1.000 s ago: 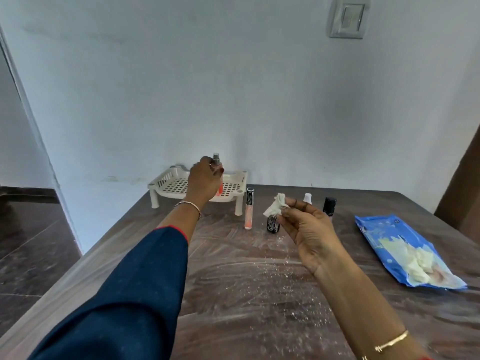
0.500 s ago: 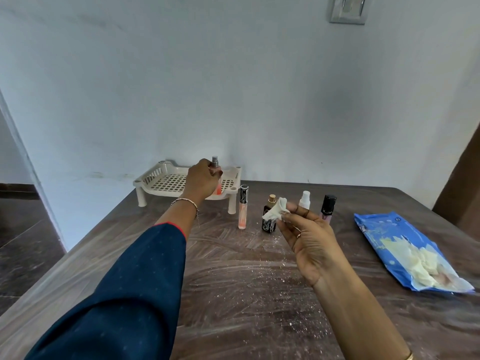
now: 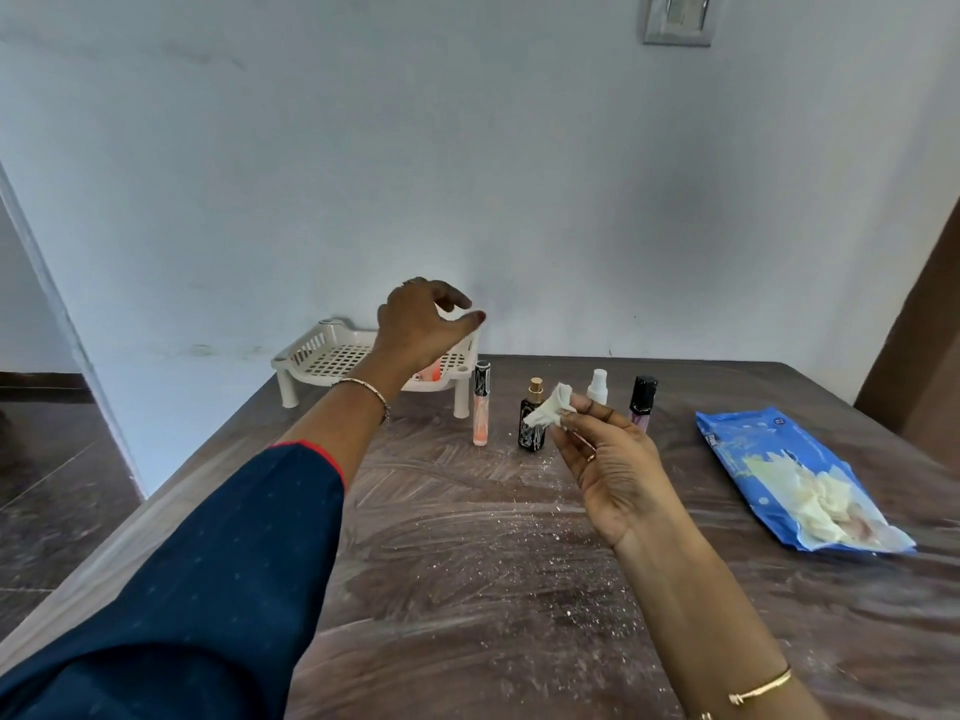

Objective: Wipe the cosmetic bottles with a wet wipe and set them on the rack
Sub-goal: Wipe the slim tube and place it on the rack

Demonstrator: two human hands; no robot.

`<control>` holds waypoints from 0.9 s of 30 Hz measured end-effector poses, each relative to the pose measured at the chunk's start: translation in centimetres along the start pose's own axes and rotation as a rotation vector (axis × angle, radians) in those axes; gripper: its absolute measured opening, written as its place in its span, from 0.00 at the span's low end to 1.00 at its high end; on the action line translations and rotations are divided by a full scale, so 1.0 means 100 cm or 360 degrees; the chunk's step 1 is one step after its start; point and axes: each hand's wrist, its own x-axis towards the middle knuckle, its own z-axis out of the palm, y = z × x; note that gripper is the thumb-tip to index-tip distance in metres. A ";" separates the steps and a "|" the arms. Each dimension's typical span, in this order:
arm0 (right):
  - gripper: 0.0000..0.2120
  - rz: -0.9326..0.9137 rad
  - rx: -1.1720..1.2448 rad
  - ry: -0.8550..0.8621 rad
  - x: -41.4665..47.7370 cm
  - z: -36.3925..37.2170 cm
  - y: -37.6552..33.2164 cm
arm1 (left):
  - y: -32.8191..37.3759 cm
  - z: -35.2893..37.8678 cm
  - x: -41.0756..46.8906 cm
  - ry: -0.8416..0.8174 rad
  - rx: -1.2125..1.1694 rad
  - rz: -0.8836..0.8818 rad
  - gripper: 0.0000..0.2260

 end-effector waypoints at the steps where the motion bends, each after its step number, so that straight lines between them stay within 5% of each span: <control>1: 0.08 -0.0001 0.0001 -0.0002 0.000 0.000 0.001 | 0.005 0.000 -0.001 -0.0134 -0.0046 -0.0053 0.12; 4: 0.07 0.0015 -0.0014 -0.0001 -0.001 -0.001 0.004 | 0.015 0.004 -0.005 -0.0485 -0.0046 -0.0204 0.16; 8: 0.07 0.0036 -0.0003 0.0009 -0.001 -0.004 0.006 | 0.013 0.011 -0.010 -0.0609 0.0113 -0.0259 0.13; 27: 0.08 0.0010 0.0034 0.0058 -0.005 -0.009 0.002 | 0.017 0.005 -0.021 -0.0551 0.0095 -0.0197 0.12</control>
